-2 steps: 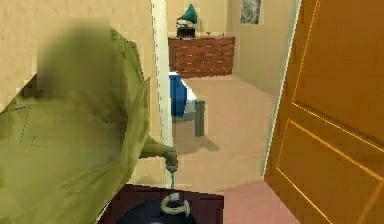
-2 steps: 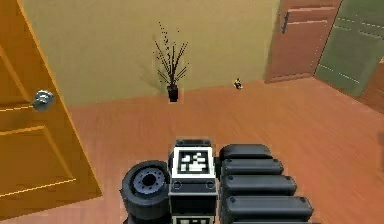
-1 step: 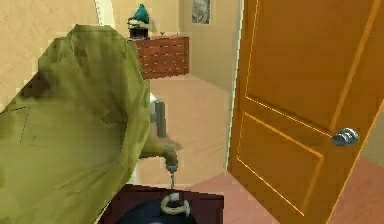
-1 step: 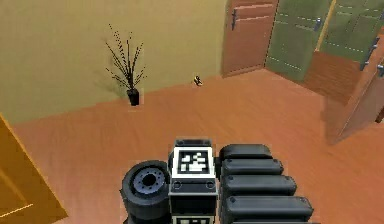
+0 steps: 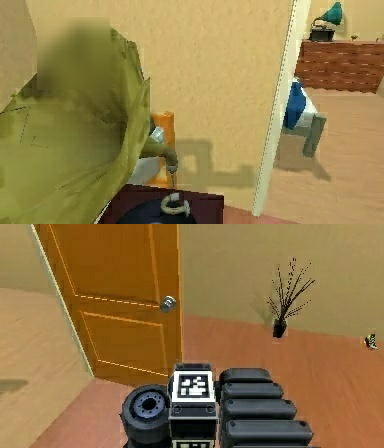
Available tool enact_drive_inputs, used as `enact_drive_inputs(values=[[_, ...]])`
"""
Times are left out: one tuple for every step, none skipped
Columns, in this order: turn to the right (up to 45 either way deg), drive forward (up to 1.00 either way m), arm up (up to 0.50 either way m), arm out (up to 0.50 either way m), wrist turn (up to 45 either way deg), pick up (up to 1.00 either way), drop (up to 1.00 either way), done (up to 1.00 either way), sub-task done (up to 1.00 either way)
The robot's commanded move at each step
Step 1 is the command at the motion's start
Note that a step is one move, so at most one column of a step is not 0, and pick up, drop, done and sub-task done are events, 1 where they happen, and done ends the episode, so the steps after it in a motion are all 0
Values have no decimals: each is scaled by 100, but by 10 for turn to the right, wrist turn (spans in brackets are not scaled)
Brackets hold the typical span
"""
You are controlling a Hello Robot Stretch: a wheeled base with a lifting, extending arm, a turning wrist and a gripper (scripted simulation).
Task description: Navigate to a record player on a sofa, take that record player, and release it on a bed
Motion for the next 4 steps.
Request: enact_drive_inputs(values=[[-90, 0, 0, 0, 0, 0, 0, 0, 0], [450, 0, 0, 0, 0, 0, 0, 0, 0], [210, 0, 0, 0, 0, 0, 0, 0, 0], [-450, 0, 0, 0, 0, 0, 0, 0, 0]])
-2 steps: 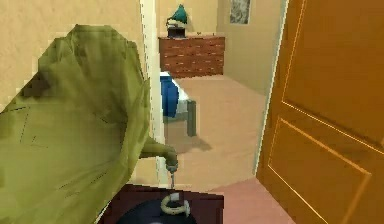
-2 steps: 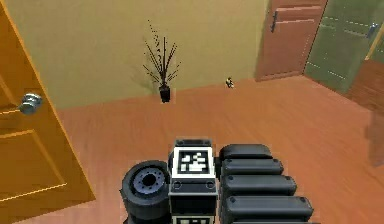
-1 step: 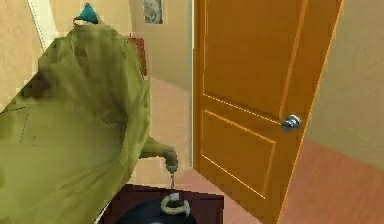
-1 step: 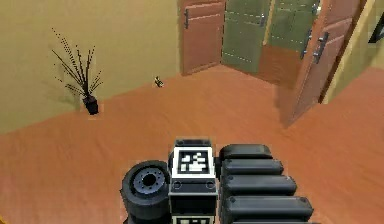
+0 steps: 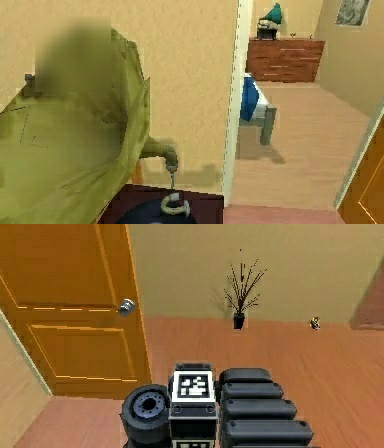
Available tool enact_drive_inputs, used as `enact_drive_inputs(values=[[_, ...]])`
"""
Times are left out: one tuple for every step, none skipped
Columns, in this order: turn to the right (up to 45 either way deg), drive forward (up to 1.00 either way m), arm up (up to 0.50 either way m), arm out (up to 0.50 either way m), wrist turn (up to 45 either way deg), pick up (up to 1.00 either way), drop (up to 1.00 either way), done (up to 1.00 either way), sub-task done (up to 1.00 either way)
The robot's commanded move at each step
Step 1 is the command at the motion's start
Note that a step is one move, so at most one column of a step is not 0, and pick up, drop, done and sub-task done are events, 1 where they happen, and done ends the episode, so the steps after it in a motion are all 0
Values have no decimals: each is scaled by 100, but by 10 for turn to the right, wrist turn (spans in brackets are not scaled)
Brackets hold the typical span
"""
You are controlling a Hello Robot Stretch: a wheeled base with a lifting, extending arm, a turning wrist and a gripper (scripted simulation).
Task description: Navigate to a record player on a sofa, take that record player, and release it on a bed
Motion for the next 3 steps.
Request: enact_drive_inputs(values=[[-420, 0, 0, 0, 0, 0, 0, 0, 0], [450, 0, 0, 0, 0, 0, 0, 0, 0], [450, 0, 0, 0, 0, 0, 0, 0, 0]])
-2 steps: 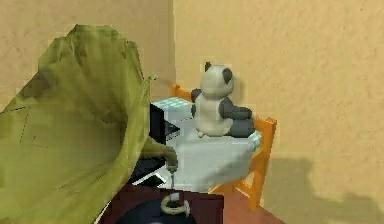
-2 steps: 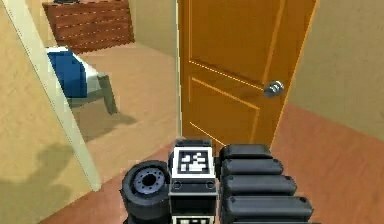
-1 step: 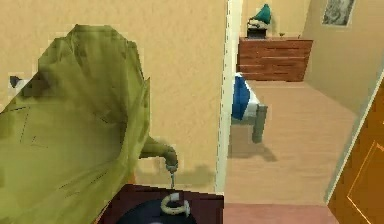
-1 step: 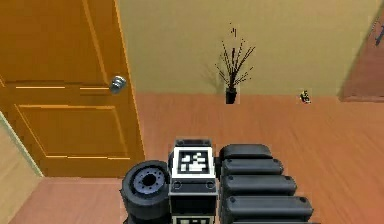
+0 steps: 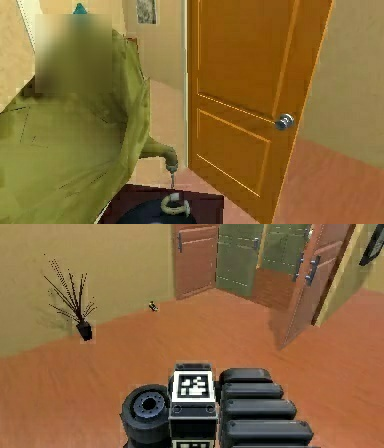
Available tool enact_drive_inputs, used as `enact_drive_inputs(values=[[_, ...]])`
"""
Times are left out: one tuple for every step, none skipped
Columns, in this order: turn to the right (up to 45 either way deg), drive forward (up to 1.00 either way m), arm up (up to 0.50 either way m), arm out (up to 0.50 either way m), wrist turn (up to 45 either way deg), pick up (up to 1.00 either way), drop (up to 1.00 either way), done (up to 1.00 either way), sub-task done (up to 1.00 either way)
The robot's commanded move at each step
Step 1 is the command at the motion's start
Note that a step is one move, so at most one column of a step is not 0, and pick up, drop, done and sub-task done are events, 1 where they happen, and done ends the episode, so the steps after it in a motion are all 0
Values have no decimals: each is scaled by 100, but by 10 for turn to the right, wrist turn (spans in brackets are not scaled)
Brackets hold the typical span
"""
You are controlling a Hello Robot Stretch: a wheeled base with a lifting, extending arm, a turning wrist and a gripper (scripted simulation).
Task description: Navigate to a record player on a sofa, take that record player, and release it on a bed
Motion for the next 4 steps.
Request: enact_drive_inputs(values=[[150, 0, 0, 0, 0, 0, 0, 0, 0], [-450, 0, 0, 0, 0, 0, 0, 0, 0], [-450, 0, 0, 0, 0, 0, 0, 0, 0], [-180, 0, 0, 0, 0, 0, 0, 0, 0]])
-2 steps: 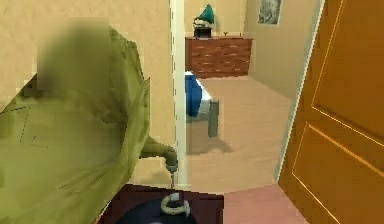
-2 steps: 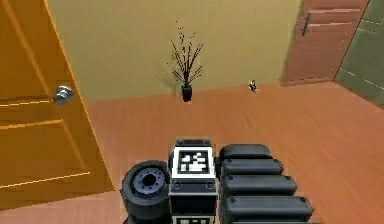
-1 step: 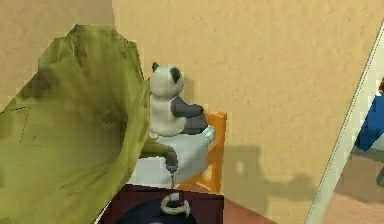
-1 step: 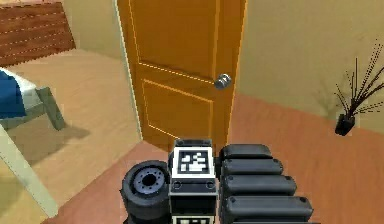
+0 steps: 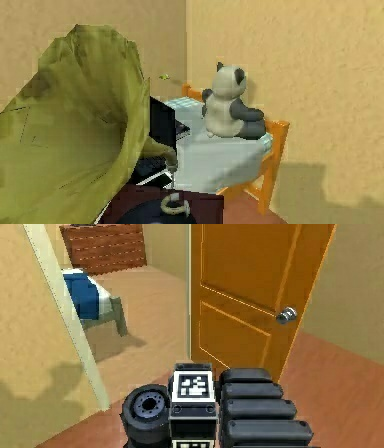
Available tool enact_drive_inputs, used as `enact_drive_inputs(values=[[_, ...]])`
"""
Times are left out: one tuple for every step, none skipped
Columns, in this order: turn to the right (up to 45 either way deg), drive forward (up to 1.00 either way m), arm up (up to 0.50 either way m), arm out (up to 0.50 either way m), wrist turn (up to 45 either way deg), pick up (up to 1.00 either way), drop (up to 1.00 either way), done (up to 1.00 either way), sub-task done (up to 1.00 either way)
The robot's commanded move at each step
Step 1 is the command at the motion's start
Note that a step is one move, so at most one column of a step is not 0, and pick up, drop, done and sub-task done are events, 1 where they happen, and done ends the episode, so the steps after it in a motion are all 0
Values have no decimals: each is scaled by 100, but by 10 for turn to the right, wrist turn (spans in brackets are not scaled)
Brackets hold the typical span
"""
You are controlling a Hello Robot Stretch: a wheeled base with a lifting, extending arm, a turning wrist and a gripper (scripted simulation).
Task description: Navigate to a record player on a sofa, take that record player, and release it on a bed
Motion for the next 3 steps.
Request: enact_drive_inputs(values=[[0, 25, 0, 0, 0, 0, 0, 0, 0], [450, 0, 0, 0, 0, 0, 0, 0, 0], [450, 0, 0, 0, 0, 0, 0, 0, 0]])
